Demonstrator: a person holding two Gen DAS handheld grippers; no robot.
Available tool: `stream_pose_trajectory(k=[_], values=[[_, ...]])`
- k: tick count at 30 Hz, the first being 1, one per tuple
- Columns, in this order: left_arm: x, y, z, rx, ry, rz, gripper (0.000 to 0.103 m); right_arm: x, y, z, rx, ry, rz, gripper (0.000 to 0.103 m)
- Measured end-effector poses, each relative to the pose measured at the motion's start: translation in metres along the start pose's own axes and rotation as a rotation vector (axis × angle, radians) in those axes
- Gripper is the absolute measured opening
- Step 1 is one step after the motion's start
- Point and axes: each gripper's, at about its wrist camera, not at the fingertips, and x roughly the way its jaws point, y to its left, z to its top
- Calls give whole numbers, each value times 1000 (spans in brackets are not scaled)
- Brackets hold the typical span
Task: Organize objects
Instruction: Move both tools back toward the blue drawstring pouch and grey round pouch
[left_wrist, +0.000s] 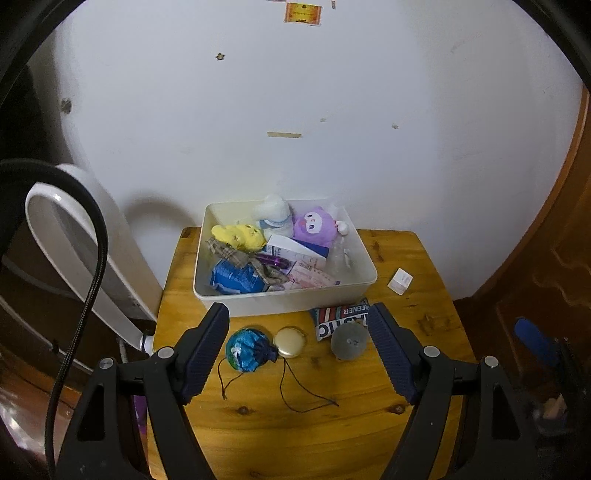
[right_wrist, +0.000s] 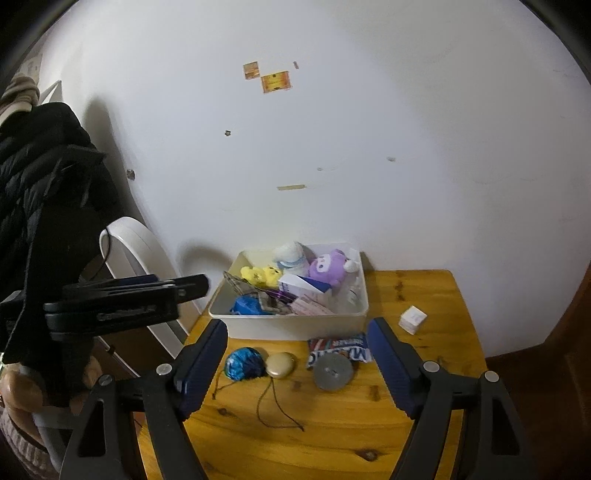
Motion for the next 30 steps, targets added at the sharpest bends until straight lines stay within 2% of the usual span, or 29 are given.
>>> stream_pose_trajectory(k=[11,20,23,30], values=[[12,21,-36,-118,19,15,81,1,-38,-21,70,29,-29,79],[45,36,-69,-146,128,24,81,19,-56,-38,122,91,-62,79],[61,36,-81,-140,179,14,81,32,-56,-46,119,130,-69,79],[97,40,-94,-119,238,8,81,68,-49,-65,98,213,-82,79]])
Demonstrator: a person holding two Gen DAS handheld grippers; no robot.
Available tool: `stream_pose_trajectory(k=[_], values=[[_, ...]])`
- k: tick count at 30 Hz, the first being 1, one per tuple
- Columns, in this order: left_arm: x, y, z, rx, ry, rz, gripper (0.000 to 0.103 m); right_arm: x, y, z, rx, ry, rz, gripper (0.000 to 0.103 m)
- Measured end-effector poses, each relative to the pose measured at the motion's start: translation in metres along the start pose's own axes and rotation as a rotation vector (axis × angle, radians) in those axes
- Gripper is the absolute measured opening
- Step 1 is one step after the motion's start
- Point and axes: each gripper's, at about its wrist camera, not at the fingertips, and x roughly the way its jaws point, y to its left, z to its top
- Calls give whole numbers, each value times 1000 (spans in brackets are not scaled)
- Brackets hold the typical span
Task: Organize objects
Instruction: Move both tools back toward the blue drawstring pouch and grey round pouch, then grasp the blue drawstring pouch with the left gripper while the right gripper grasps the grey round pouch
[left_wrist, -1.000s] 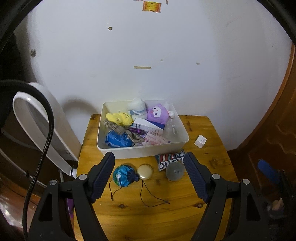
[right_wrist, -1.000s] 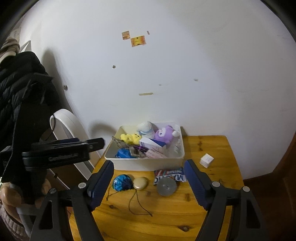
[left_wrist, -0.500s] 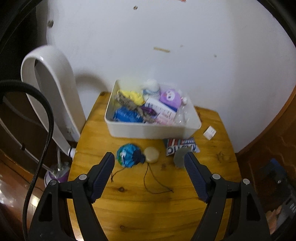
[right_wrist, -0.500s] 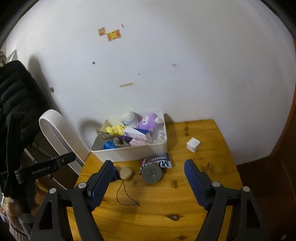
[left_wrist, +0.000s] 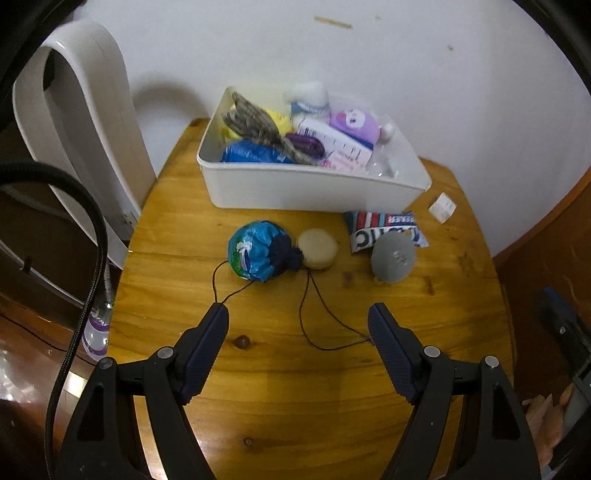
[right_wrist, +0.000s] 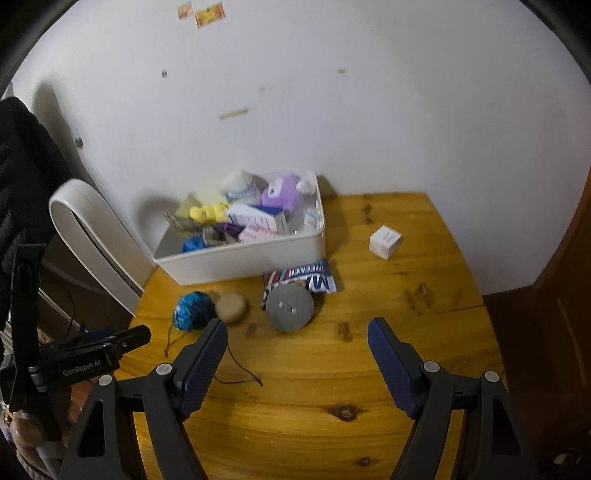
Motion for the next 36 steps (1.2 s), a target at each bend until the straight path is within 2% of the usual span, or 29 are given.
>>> stream_pose_trajectory(k=[13,22,29,36], values=[[82,35,27,-42,88,34,81,89,11,-7,-4,151,26,79],[118,55,48,-147,88,38,81,139,2,8,37,133,39,79],[134,53,48,-168,104,21,81,176,-1,10,44,167,27,79],[139,52,46,-172,107,18,84,188,0,5,24,184,4,79]])
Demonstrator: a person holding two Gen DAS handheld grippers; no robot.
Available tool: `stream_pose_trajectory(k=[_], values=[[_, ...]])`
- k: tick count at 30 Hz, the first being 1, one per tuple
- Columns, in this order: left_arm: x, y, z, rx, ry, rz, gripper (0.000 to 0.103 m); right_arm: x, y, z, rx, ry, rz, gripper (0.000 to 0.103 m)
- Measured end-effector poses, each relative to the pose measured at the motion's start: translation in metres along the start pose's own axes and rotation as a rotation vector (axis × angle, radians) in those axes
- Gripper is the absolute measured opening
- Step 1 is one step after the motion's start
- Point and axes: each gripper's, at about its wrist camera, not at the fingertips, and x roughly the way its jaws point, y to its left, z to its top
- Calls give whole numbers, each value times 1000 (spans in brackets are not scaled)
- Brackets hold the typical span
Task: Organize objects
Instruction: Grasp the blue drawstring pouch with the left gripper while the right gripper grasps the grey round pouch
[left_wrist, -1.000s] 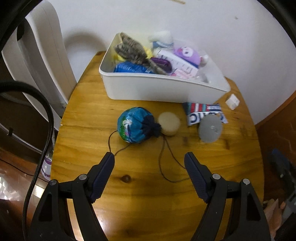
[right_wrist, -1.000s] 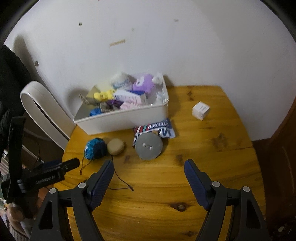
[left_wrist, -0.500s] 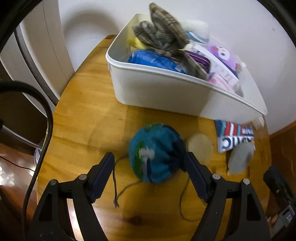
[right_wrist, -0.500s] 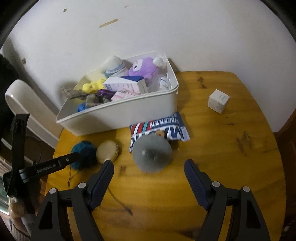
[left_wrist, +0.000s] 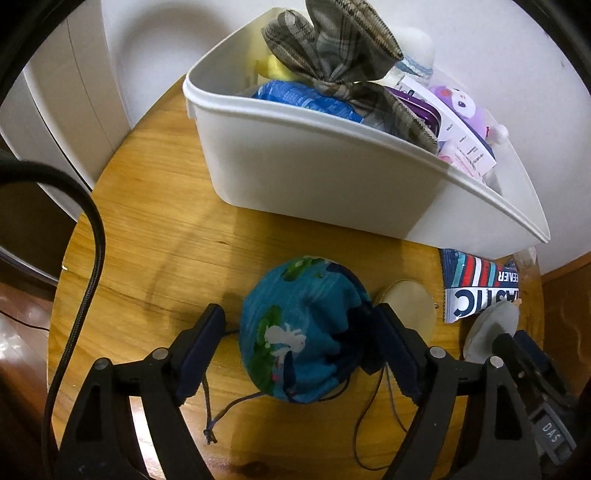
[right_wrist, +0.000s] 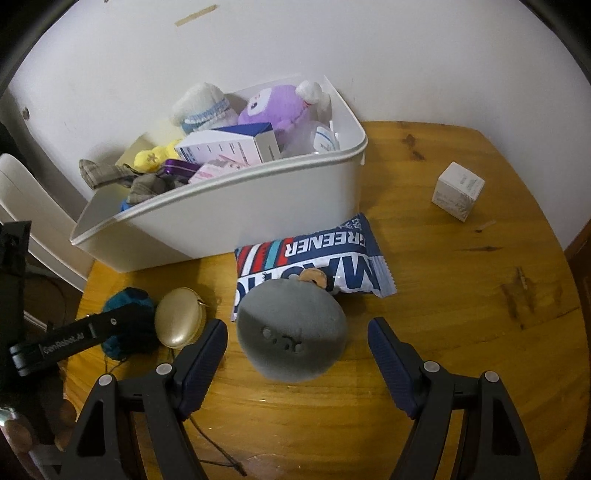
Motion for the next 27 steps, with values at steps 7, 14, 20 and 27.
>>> stream_pose_trajectory(k=[7,14,20,27], values=[[-1,-2,-5,5,-24,11,85,9,-3,-5,-6,35,4,66],[1,-12,-11,63,-16,52,86,11,6,-11,-39,44,-4,57],[0,-17,-18,74,-27,69,84,12,11,-12,-61,52,-3,54],[-7,-25,-27,106,-48,51,56,9,17,-17,-88,49,9,48]])
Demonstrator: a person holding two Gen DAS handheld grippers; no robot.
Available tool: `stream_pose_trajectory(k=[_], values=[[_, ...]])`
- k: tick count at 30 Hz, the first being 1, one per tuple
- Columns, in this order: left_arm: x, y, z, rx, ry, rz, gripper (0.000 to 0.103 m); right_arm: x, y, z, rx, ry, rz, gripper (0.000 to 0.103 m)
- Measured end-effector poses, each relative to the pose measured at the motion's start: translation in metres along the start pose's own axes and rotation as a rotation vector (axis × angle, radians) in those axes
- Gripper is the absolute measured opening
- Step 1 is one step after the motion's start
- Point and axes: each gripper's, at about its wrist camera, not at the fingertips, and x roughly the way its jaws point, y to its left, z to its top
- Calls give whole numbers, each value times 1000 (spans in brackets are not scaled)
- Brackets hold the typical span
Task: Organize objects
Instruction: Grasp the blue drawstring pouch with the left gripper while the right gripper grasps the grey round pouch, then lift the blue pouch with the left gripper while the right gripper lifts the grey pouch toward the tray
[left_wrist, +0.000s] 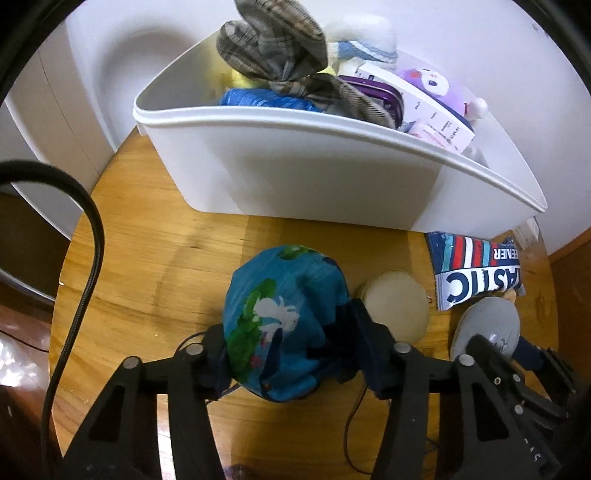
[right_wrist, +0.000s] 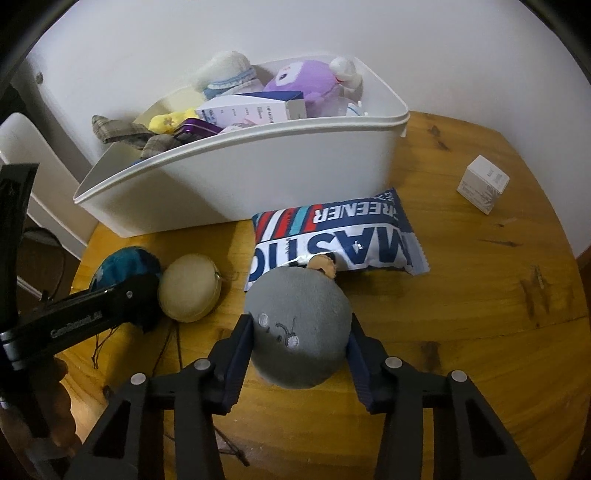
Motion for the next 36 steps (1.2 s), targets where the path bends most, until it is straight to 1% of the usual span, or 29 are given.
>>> stream_pose_trajectory(k=[8,14,17,19,20,22,23,26,28,30,32,34,36], values=[[-19,1,-21,-8,15,-15,54,-16,7,-6,-22,-20,9,46],[-62,-2,-36,26,-28,-36,54,-41,10,-9,-22,-60,26,46],[-96,11,-41,42,-69,-51,54,-57,16,-9,-26,-88,32,46],[-106,9,-34,44,-91,-61,54,-70,21,-11,-30,-110,41,46],[-104,5,-26,44,-101,-65,54,-78,23,-12,-34,-123,45,46],[-122,-1,-29,49,-127,-75,54,-89,28,-11,-41,-142,50,46],[-114,-2,-22,51,-135,-79,54,-94,30,-12,-43,-149,53,46],[-131,-17,-19,69,-161,-84,54,-113,34,-16,-49,-175,63,46],[-137,-21,-17,80,-171,-94,54,-127,35,-20,-52,-193,68,46],[-151,-20,-17,91,-185,-103,54,-141,36,-22,-53,-208,79,46],[-168,-17,-13,101,-219,-98,54,-151,37,-22,-53,-222,89,46],[-184,-16,-4,114,-266,-75,54,-163,37,-19,-51,-238,107,46],[-200,-15,6,124,-297,-70,54,-175,37,-14,-51,-261,118,46]])
